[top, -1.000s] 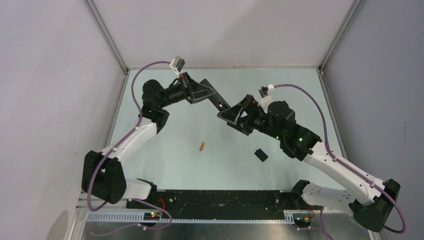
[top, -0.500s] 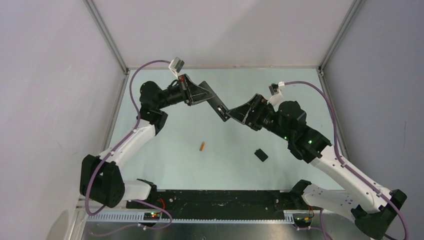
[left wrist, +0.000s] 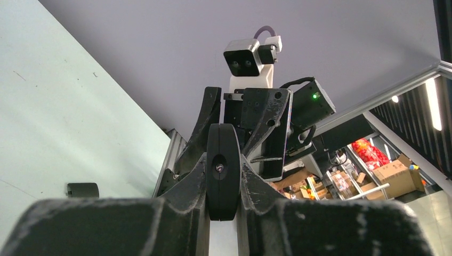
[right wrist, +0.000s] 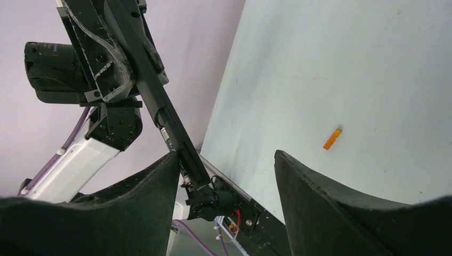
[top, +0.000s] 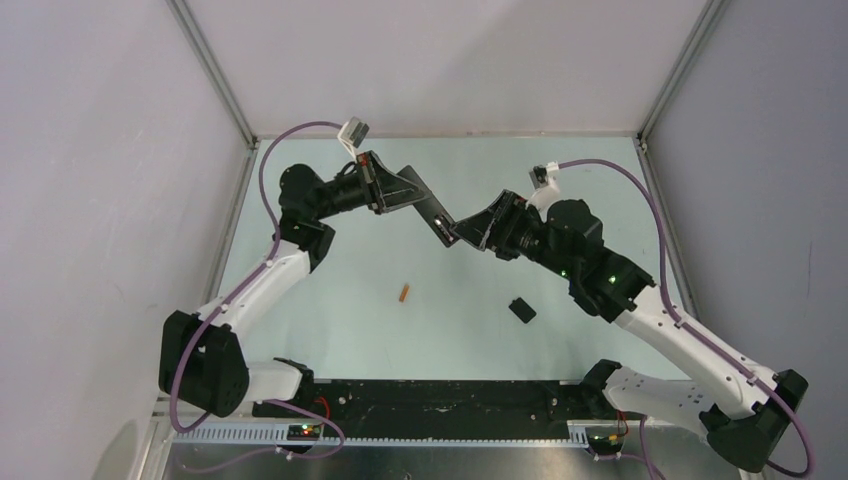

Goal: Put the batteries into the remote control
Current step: Load the battery into the remote control.

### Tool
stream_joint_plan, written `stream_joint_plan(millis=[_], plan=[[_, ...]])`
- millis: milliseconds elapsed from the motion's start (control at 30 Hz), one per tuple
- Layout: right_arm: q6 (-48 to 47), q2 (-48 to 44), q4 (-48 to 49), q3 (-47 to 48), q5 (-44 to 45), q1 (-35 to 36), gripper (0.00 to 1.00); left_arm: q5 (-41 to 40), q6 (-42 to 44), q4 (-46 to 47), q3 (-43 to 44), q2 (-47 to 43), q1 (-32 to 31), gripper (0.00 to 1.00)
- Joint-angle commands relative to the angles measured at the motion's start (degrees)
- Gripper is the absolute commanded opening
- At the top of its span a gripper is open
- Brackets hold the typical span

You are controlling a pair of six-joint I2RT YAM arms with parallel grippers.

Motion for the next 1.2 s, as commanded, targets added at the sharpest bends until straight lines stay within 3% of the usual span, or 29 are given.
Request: stream_joint_plan(millis=[0, 400, 833, 967, 1067, 1167], plan=[[-3.31, 0.72, -1.48, 2.96, 3.48, 1.22, 0.68, 0.26, -0.45, 2.26, 0.56, -1.54, -0.01, 0.0], [-6.9, 3.72, -3.32, 3.53, 8.62, 3.8, 0.64, -1.75, -4.65, 2.25, 1.35, -0.79, 0.03, 0.0], [-7.61, 2.64, -6.09, 6.52, 12.56, 3.79, 0.63, -1.7, -2.85, 0.92, 1.44, -1.18, 0.01, 0.0], [-7.45, 0.95, -7.62, 8.07, 14.11, 3.08, 0.72, -2.12, -0.02, -2.13, 1.1, -1.55, 0.1, 0.0], [-7.3, -1.04, -7.91, 8.12, 13.0, 1.45, 0.88, -2.61, 2.13, -4.44, 0.95, -1.57, 0.23, 0.0], [-7.15, -2.55, -8.27, 8.13, 11.42, -0.02, 0.95, -3.04, 4.65, -7.36, 0.82, -1.57, 0.56, 0.0]])
